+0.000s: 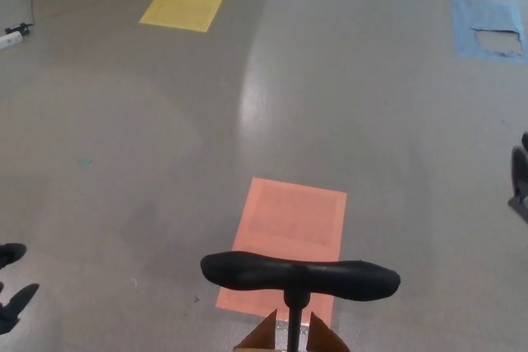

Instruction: An air pump is kept on top of a storage box on the floor and the robot uses its right hand to press down on the handle of the pump to compress it

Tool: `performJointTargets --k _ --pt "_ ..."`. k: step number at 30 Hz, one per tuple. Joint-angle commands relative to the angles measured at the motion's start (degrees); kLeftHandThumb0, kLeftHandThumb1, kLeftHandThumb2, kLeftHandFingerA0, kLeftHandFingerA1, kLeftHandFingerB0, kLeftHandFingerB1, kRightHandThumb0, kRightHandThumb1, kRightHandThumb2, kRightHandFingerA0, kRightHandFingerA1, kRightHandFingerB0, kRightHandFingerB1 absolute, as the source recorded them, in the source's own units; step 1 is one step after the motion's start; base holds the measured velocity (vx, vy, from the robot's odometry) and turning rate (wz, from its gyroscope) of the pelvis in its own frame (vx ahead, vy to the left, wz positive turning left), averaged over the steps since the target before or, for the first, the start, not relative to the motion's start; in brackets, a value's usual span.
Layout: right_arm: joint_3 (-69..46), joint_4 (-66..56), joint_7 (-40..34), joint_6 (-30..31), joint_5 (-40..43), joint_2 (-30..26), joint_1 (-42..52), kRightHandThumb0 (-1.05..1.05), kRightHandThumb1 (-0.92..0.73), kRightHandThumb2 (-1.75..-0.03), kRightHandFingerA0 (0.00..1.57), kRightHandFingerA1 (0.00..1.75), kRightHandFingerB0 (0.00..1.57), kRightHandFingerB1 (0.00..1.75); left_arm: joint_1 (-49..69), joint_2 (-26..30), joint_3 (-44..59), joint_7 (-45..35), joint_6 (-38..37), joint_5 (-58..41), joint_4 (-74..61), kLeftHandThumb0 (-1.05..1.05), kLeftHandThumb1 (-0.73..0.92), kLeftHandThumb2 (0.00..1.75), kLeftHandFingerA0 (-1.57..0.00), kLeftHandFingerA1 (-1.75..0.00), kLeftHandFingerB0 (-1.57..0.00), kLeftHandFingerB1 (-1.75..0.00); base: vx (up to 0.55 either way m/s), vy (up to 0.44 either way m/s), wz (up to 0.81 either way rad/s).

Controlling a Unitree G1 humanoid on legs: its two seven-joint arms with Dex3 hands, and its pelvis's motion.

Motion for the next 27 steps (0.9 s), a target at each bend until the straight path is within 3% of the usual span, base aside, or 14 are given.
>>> performJointTargets --k 1,2,3,5,12,13,14,15,19,21,23,24,25,27 --pt "-5.1 -57.5 4.6 16.2 22.9 -15.7 -5.1 -0.74 -0.69 -1.04 0.06 0.42 0.00 0.32 -1.1 2.7 -1.1 -2.6 -2.5 1.2 1.2 -0.52 0.86 0.66 -0.20 -0.32 -0.15 -0.28 0.00 0.000 0.00" --pt "-5.0 -57.9 4.7 16.7 23.1 -16.0 -5.3 -0.74 -0.69 -1.04 0.06 0.42 0.00 0.32 -1.1 2.7 -1.1 -2.6 -2.5 1.3 1.2 -0.52 0.86 0.66 -0.20 -0.32 -0.15 -0.28 0.00 0.000 0.00" --pt "-3.9 -58.5 5.9 18.7 24.0 -17.3 -7.5 -0.79 -0.74 -0.73 0.11 0.28 0.10 0.24 -0.9 2.6 -1.1 -2.6 -2.4 1.2 1.5 -0.30 0.65 1.12 -0.01 -0.48 -0.01 -0.46 0.00 0.000 0.00" --pt "-2.4 -59.8 7.6 21.8 24.5 -19.3 -9.9 -0.88 -0.72 -1.05 0.08 0.21 0.08 0.18 -0.5 2.5 -1.0 -3.1 -2.4 1.0 1.7 -0.30 0.65 1.13 -0.01 -0.47 0.00 -0.46 0.00 0.000 0.00" --pt "2.0 -62.7 14.0 28.7 21.9 -25.8 -18.4 -0.88 -0.67 -1.07 0.00 0.11 0.00 0.11 -0.2 2.7 -1.3 -3.1 -3.1 1.3 2.2 -0.30 0.65 1.13 -0.01 -0.47 0.00 -0.46 0.00 0.000 0.00" --pt "2.9 -62.7 15.7 29.7 21.2 -27.1 -20.1 -0.85 -0.81 -0.66 0.00 0.08 0.00 0.10 -0.1 2.7 -1.4 -3.1 -3.1 1.4 2.3 -0.30 0.64 1.12 -0.01 -0.48 -0.01 -0.46 0.00 0.000 0.00" --pt "3.3 -62.8 16.3 30.3 21.4 -27.7 -20.9 -0.85 -0.81 -0.66 0.00 0.08 0.00 0.10 0.0 2.7 -1.4 -3.0 -3.2 1.4 2.4 -0.30 0.64 1.12 -0.01 -0.48 -0.01 -0.46 0.00 0.000 0.00" --pt "4.4 -62.5 17.4 30.5 21.3 -27.9 -22.5 -0.90 -0.64 -1.03 0.00 0.09 0.00 0.07 0.1 2.7 -1.5 -2.9 -3.1 1.5 2.4 -0.30 0.64 1.12 -0.01 -0.47 0.00 -0.46 0.00 0.000 0.00" --pt "7.6 -62.8 18.9 33.6 22.3 -27.9 -27.4 -0.89 -0.61 -1.00 0.00 0.07 0.00 0.06 0.4 2.7 -1.7 -2.9 -3.2 1.7 2.6 -0.30 0.64 1.12 -0.01 -0.48 0.00 -0.46 0.00 0.000 0.00" --pt "9.3 -62.9 19.9 34.5 20.4 -27.8 -29.6 -0.87 -0.78 -0.64 0.00 0.07 0.00 0.07 0.6 2.6 -1.7 -3.1 -3.3 1.5 2.7 -0.30 0.64 1.12 -0.01 -0.47 0.00 -0.46 0.00 0.000 0.00" --pt "10.6 -63.2 20.6 35.5 18.3 -28.1 -31.0 -0.90 -0.69 -1.08 0.00 0.10 0.00 0.09 0.8 2.6 -1.7 -3.1 -3.3 1.6 2.6 -0.30 0.64 1.12 -0.01 -0.47 0.00 -0.46 0.00 0.000 0.00" --pt "11.1 -63.6 20.5 36.5 18.4 -28.1 -31.5 -0.90 -0.69 -1.08 0.00 0.10 0.00 0.09 0.9 2.6 -1.7 -3.2 -3.2 1.5 2.6 -0.30 0.64 1.12 -0.01 -0.47 0.00 -0.46 0.00 0.000 0.00" --pt "11.8 -63.8 20.5 37.0 18.4 -27.7 -31.9 -0.86 -0.64 -0.89 0.00 0.10 0.00 0.09 0.9 2.6 -1.7 -3.2 -3.2 1.5 2.6 -0.52 0.84 0.65 -0.19 -0.32 -0.16 -0.28 0.00 0.000 0.00" --pt "13.1 -64.4 20.6 37.6 17.7 -27.3 -32.6 -0.86 -0.69 -1.08 0.00 0.15 0.00 0.13 0.9 2.5 -1.6 -3.2 -3.3 1.3 2.6 -0.52 0.84 0.65 -0.19 -0.32 -0.16 -0.29 0.00 0.000 0.00"
